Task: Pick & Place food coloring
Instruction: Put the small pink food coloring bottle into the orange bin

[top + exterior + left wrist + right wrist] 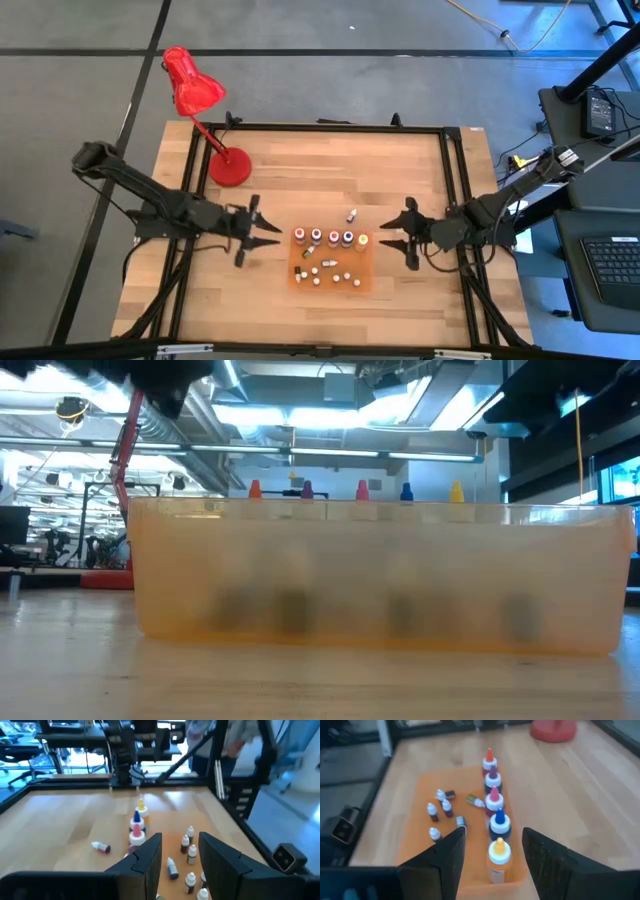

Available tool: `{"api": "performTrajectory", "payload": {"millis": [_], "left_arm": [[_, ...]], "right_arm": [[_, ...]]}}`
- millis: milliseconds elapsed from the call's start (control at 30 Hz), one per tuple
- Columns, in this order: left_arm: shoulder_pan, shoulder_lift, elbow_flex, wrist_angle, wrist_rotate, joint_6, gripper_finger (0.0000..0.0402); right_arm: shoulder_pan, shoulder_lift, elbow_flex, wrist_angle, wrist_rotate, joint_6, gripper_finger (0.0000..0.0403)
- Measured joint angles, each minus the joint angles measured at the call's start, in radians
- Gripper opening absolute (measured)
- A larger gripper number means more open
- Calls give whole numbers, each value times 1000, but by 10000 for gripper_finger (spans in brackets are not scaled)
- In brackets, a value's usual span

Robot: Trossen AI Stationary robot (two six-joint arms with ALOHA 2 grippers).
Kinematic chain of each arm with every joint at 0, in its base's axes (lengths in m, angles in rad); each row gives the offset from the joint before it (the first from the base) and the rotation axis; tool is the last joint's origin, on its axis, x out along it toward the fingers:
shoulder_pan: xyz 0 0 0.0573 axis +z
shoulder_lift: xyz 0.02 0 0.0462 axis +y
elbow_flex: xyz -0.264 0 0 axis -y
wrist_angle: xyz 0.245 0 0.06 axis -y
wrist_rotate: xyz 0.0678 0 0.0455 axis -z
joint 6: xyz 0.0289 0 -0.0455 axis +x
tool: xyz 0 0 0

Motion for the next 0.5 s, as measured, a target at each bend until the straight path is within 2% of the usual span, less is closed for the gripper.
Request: {"api": "performTrajectory", "payload": {"millis": [233,500], "left_arm": [[200,-145,-164,113,198,-6,121],[325,-291,-277,124,288,-46,125]], "right_arm": [[-140,-142,-198,222,-172,-109,198],[-178,-322,-385,403,-194,-146,198]]}}
